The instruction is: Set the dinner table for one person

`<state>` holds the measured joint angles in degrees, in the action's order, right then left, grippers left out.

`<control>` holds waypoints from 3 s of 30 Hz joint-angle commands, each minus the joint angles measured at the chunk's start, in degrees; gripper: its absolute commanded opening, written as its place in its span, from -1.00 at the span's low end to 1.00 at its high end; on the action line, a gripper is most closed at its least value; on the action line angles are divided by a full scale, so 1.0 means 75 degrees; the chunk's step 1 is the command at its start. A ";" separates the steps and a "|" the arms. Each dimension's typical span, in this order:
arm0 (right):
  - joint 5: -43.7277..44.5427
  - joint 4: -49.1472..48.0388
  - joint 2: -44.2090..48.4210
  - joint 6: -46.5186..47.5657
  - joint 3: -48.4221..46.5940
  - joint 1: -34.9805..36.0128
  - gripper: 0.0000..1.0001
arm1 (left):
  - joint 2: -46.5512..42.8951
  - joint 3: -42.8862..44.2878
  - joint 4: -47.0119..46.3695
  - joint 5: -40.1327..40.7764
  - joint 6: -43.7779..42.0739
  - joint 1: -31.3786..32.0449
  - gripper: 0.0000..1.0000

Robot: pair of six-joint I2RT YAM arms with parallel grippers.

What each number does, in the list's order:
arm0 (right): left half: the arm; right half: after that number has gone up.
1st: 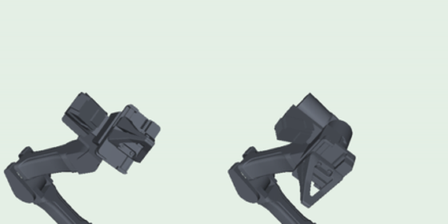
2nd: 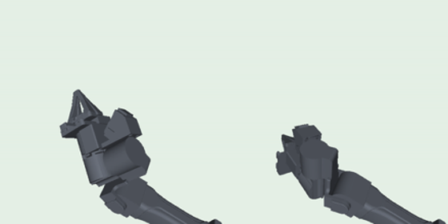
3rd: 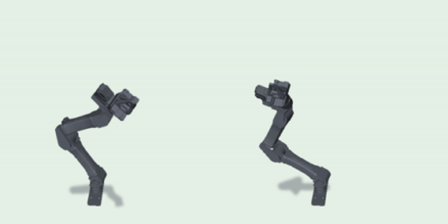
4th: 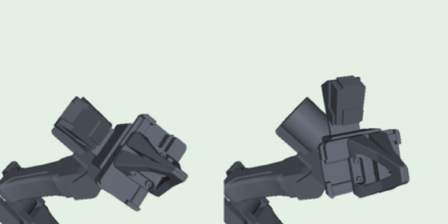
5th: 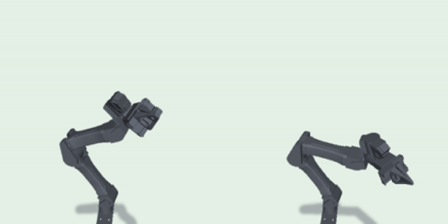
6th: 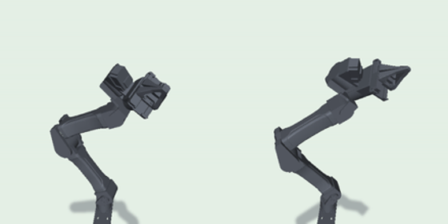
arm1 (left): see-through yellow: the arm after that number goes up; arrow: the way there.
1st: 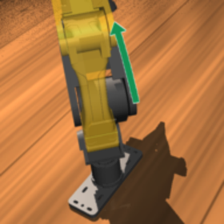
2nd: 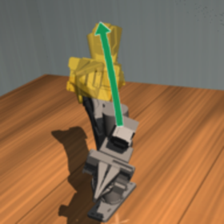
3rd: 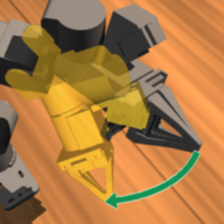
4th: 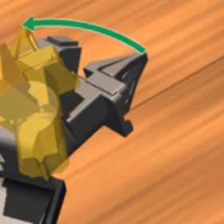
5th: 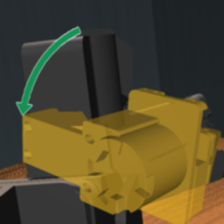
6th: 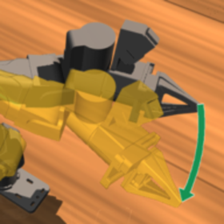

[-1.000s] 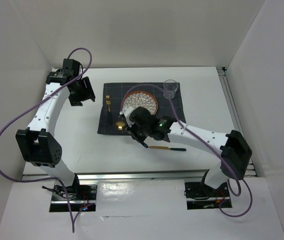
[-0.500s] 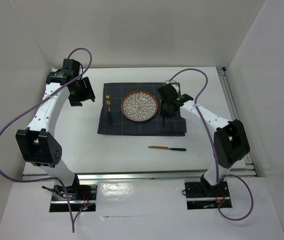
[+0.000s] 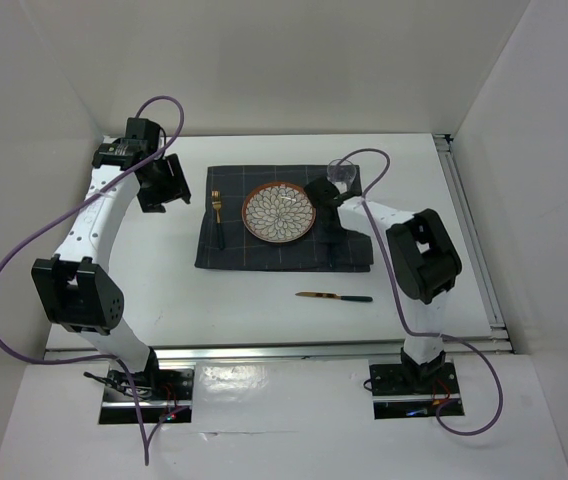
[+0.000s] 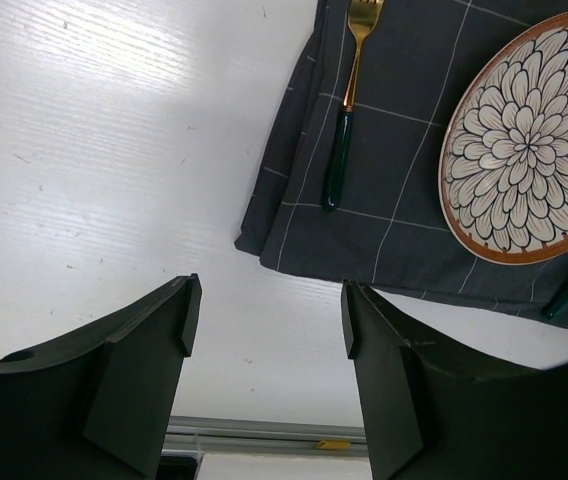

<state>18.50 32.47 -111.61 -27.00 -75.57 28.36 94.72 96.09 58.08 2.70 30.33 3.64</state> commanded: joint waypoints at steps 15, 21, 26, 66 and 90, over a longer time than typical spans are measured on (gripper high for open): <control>0.0240 -0.0731 -0.0059 0.0565 -0.0565 -0.0289 -0.61 | 0.0051 0.0171 -0.0010 -0.0126 0.0046 0.0030 0.48; 0.0217 -0.0649 0.0033 0.0683 -0.0647 -0.0289 0.17 | 0.0121 0.0242 0.0060 -0.0208 0.0046 0.0030 0.48; 0.0042 -0.0720 0.1660 0.0753 0.0067 -0.0359 0.46 | 0.0121 0.0312 0.0060 -0.0208 0.0046 0.0101 0.48; -0.3487 -0.0018 0.4393 -0.0466 0.4416 0.1351 0.85 | -0.0852 -0.0168 0.0142 -0.0044 0.0339 0.1191 0.48; -0.1085 0.1026 0.1746 -0.0654 0.2858 0.2945 -0.36 | -0.1063 -0.0473 0.0142 0.0179 0.0339 0.1261 0.48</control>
<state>5.48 41.28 -94.80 -31.88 -53.76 50.13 88.99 92.58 59.20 3.18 31.94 12.91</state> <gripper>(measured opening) 0.363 0.742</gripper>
